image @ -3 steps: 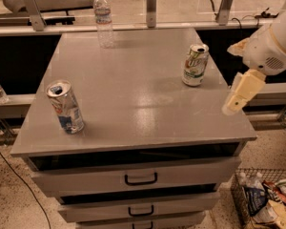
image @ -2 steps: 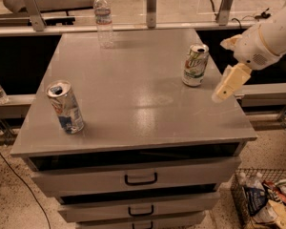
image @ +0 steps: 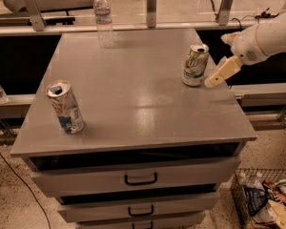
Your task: Pick 7up can
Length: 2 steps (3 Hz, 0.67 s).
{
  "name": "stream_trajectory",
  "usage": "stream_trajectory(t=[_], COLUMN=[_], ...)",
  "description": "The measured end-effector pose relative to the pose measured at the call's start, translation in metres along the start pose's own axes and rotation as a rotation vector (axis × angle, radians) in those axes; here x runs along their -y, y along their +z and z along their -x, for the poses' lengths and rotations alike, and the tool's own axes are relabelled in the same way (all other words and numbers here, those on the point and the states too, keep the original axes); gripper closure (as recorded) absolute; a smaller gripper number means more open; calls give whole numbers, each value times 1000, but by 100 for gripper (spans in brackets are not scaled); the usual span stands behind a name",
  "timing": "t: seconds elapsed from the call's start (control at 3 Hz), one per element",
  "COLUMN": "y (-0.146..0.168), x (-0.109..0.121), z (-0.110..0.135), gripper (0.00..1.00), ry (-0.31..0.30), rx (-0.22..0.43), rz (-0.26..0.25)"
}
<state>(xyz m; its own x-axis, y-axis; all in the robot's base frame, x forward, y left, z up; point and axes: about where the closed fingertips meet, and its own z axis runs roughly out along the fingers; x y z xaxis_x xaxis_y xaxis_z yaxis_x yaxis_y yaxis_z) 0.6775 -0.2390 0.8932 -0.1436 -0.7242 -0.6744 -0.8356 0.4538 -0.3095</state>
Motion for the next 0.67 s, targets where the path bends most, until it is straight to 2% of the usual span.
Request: stream_trajectory(t=[0.67], y=[17], x=[-12], z=[26], gripper=[0], ry=[148], rx=[176], rz=[169])
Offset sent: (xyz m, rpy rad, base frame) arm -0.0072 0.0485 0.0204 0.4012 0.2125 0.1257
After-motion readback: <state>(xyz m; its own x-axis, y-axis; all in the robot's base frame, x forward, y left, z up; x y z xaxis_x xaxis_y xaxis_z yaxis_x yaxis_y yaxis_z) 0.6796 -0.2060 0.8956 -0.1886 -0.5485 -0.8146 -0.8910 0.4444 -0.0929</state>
